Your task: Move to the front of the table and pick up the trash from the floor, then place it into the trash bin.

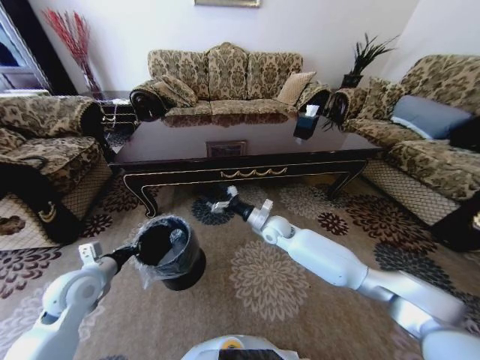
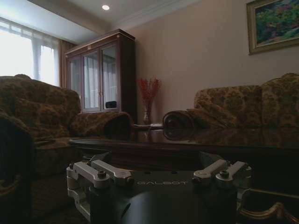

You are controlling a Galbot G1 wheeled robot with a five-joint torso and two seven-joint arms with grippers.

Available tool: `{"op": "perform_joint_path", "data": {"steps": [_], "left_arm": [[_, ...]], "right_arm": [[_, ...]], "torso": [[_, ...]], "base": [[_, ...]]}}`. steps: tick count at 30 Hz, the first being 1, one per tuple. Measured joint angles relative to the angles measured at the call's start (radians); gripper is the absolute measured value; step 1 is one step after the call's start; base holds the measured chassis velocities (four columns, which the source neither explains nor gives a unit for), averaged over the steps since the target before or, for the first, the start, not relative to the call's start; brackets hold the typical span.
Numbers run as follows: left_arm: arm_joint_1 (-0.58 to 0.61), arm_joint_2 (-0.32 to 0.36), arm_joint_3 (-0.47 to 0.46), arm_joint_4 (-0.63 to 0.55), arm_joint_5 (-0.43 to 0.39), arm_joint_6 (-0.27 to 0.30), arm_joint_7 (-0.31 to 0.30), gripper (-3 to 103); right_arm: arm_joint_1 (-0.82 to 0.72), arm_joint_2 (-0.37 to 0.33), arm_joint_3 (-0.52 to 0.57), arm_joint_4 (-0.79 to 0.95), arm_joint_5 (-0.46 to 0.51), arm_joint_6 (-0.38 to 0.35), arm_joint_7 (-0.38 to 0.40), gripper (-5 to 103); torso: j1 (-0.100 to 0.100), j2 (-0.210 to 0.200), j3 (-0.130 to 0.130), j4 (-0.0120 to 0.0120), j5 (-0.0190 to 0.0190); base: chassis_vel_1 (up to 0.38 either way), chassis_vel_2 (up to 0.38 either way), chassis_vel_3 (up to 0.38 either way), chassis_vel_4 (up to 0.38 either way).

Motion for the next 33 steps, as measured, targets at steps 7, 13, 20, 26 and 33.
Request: {"op": "perform_joint_path", "data": {"steps": [7,13,20,26,33], "left_arm": [[0.020,-0.014,-0.003,0.067,0.030,-0.025,-0.024,4],[0.037,-0.035,-0.001,0.106,0.099,-0.064,0.007,4],[0.033,-0.054,0.010,0.161,0.144,-0.151,0.035,4],[0.037,-0.076,0.026,0.169,0.165,-0.152,0.038,4],[0.044,-0.097,0.041,0.200,0.226,-0.174,0.083,4]], "right_arm": [[-0.094,-0.011,0.078,-0.003,-0.044,-0.069,0.187,100],[-0.133,-0.012,0.130,-0.017,-0.048,-0.063,0.199,100],[-0.166,-0.014,0.157,-0.018,-0.048,-0.060,0.202,100],[-0.193,-0.020,0.168,-0.005,-0.056,-0.060,0.202,100],[-0.198,-0.021,0.178,0.009,-0.056,-0.056,0.198,100]], "torso": [[0.000,0.000,0.000,0.0001,0.0000],[0.000,0.000,0.000,0.0000,0.0000],[0.000,0.000,0.000,0.0001,0.0000],[0.000,0.000,0.000,0.0000,0.0000],[0.000,0.000,0.000,0.0000,0.0000]], "base": [[0.000,0.000,0.000,0.000],[0.000,0.000,0.000,0.000],[0.000,0.000,0.000,0.000],[0.000,0.000,0.000,0.000],[0.000,0.000,0.000,0.000]]}}
